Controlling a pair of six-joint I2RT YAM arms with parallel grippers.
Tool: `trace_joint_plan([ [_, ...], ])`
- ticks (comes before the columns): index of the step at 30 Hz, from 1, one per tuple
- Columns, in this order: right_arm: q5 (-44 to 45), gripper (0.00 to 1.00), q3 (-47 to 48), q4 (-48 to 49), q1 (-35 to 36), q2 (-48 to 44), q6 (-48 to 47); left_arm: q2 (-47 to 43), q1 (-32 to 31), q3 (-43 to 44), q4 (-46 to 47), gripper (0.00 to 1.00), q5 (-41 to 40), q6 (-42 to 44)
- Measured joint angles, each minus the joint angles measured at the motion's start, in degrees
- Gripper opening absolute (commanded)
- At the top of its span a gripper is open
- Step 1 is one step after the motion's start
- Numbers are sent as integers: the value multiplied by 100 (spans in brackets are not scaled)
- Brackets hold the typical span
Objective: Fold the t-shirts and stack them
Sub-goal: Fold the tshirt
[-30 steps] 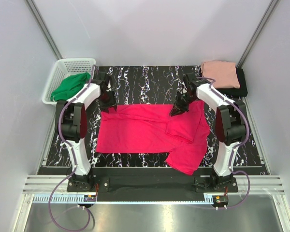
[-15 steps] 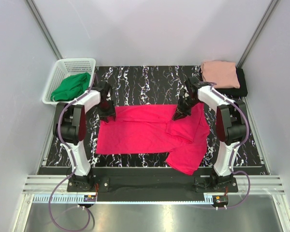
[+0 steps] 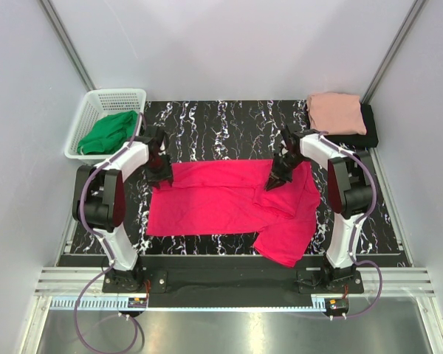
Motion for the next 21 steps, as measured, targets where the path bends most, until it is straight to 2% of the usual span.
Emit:
trace_joint_plan([
  [8,227,19,-28,-175,-17,13,0,-68,11,46,-92,51,-50,44],
  [12,269,18,-28,-256,-63,11,24,-400,24,11,-190,52,-48,44],
  [18,284,19,24,-468,-385,-76,63,-984,59,22,-317,52,-52,46],
  [21,278,18,221,-573,-549,-103,63,-859,59,192,-365,50,-52,46],
])
